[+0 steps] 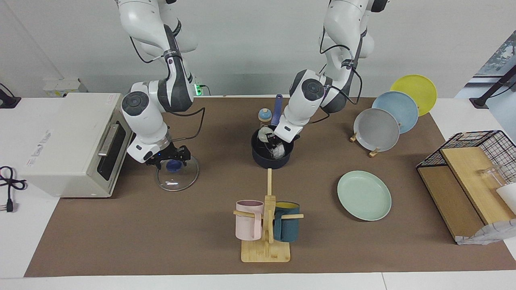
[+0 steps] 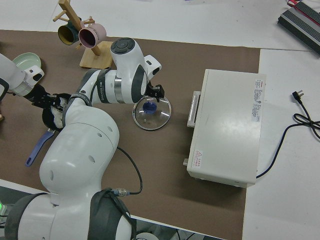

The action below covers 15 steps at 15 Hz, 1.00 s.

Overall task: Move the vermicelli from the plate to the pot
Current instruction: 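Release the vermicelli into the pot while the right gripper grasps the lid, then withdraw the left gripper while the right gripper lifts the glass lid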

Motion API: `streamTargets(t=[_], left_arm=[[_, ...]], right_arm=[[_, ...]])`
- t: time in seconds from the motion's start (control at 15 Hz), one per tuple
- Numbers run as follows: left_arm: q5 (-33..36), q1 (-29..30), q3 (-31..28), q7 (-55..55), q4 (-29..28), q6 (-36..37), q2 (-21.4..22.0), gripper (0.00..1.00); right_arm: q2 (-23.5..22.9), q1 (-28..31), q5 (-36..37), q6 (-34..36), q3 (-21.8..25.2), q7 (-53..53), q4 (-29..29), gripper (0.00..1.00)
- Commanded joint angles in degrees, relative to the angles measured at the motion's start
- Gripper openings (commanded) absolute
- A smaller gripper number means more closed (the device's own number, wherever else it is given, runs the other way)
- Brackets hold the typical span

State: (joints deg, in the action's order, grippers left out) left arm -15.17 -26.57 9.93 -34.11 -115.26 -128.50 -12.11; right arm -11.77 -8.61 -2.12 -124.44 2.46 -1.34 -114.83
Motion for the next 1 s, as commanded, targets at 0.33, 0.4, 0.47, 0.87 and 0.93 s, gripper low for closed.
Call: streamTargets(t=[0.33,0.4,0.47,0.87,0.93], left_arm=[[0.0,2.4,-1.1,1.7,7.7,21.0,7.8,1.00],[0.6,4.6,-1.1,1.9,10.0,25.0,9.6,1.00],[1.6,6.4,-1.0,2.0,11.6,27.4,11.2,1.00],[13.0,17.0,-1.3,15.2,18.0,36.8,17.0,1.00],[13.0,18.8,-1.3,18.5,18.3,37.4,17.0,1.00]], right_arm=[[1.5,-0.3,-1.2,-5.6,-0.2,-0.7,-6.2,1.00],[0.9,-0.3,-1.2,-5.8,-0.2,-1.2,-6.2,1.00],[0.4,-0.3,-1.1,-6.3,-0.2,-2.0,-6.2,1.00],[0.3,-0.2,0.6,-6.2,-0.1,-4.5,-6.1,0.88],[0.3,-0.2,0.6,-6.2,-0.1,-4.6,-6.1,0.87]])
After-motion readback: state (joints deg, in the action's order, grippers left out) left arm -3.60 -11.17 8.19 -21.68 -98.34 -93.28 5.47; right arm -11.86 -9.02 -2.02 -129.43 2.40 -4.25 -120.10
